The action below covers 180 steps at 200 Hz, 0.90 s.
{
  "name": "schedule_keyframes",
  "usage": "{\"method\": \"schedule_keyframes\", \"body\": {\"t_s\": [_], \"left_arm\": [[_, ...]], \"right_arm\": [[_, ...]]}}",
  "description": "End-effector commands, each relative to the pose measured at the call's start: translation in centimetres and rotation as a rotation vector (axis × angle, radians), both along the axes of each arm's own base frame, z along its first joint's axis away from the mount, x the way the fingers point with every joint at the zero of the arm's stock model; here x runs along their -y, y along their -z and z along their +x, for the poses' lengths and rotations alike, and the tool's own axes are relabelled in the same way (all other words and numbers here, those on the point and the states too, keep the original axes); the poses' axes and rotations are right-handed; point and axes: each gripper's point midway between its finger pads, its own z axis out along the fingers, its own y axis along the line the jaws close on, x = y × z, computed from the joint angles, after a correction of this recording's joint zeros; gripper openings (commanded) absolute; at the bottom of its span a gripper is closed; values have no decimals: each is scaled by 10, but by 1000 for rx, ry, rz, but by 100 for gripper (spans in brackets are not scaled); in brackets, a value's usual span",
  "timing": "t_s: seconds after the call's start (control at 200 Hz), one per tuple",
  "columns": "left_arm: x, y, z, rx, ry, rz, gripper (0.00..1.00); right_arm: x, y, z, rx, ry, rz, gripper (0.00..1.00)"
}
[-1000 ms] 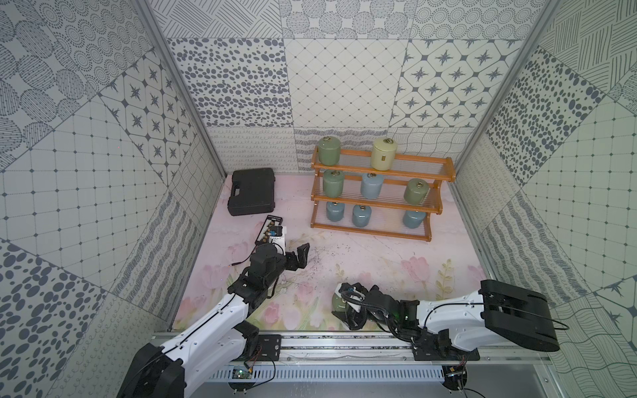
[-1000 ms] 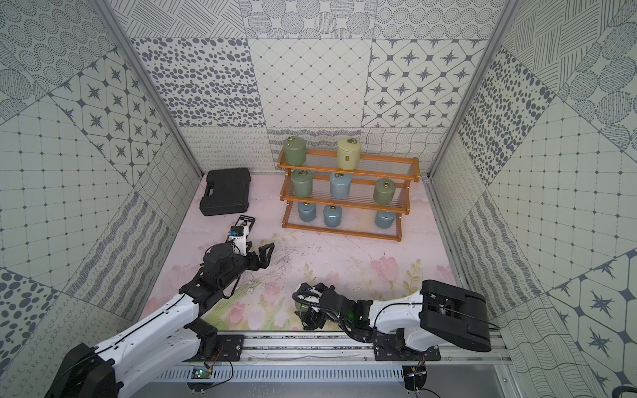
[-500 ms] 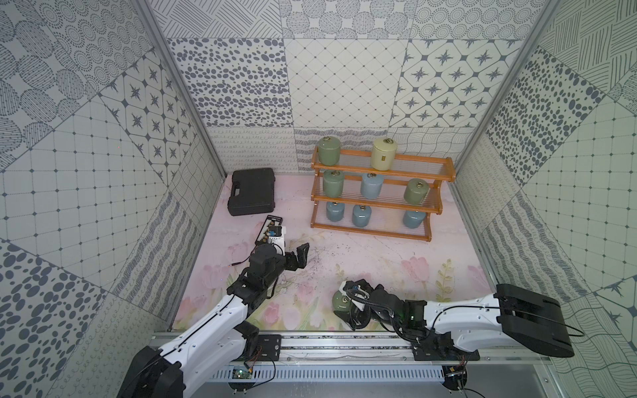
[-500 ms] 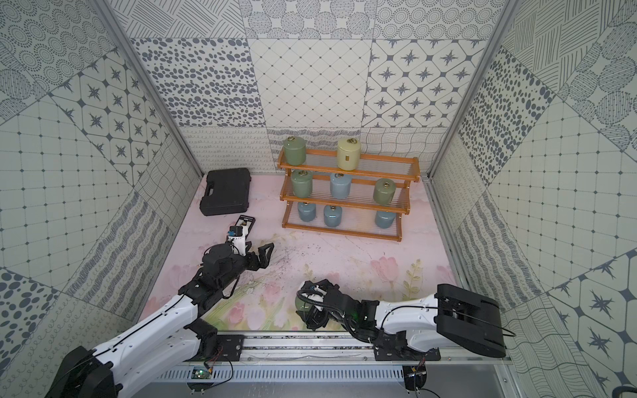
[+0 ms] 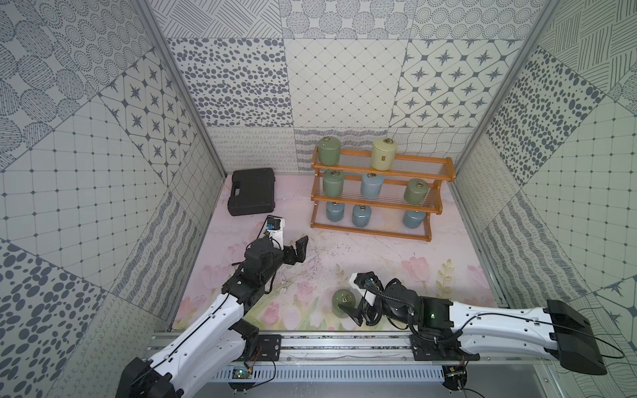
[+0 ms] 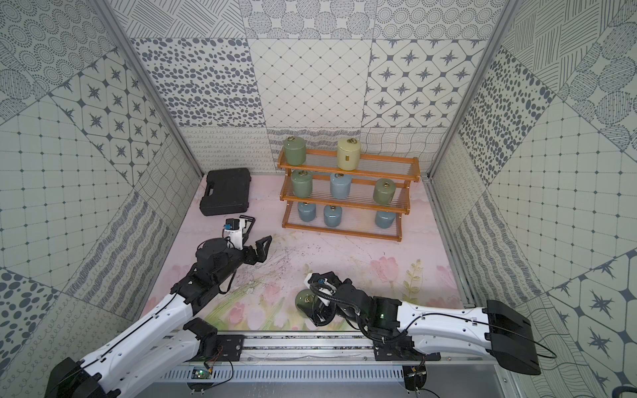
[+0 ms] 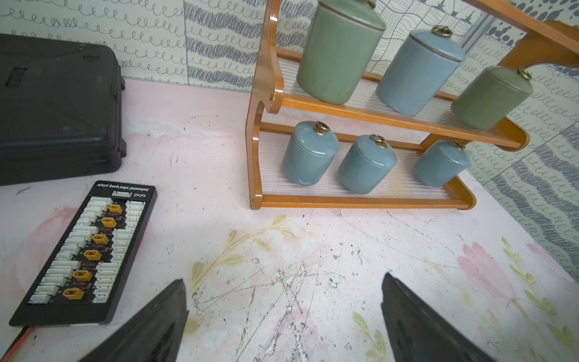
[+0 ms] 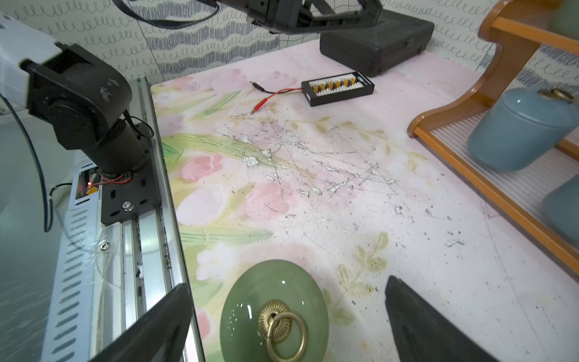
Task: Remove the tea canisters from the shelf
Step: Place the tea canister at the center of the board, then pick up the tea canister from the shelf.
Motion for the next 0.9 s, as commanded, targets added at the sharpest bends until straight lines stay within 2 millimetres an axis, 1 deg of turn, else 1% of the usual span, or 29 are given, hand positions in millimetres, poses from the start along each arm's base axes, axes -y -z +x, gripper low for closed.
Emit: {"method": "schedule_keyframes", "body": {"t_s": [0.0,0.13,0.285,0.36,0.43,0.44,0.46,0.6,0.695,0.735,0.806,0.896], "left_arm": [[7,-25,10,69,32,57,100],[22,-41,21,78,101,97,100],[37,-61,39,88,165,144,100],[43,-80,50,115,202,138,100],[47,-102,61,138,238,121,100],[47,-104,63,139,241,118,100],[47,-111,67,145,250,111,100],[42,-153,95,194,287,66,100],[45,-176,112,205,339,35,100],[47,-182,118,199,366,20,100],[55,-197,127,199,420,-12,100],[66,-210,140,196,476,-38,100]], "right_arm": [[-4,-16,2,32,-2,8,100],[-11,-29,4,41,-6,22,100],[-13,-44,17,35,32,48,100],[-10,-54,27,19,55,85,100],[-5,-55,39,-14,74,105,100],[-6,-64,42,-11,77,125,100],[-5,-70,46,-15,82,139,100],[3,-83,71,-34,111,169,100],[4,-86,82,-45,114,170,100],[4,-86,85,-48,117,167,100],[3,-87,89,-51,113,167,100],[0,-86,91,-61,106,163,100]]}}
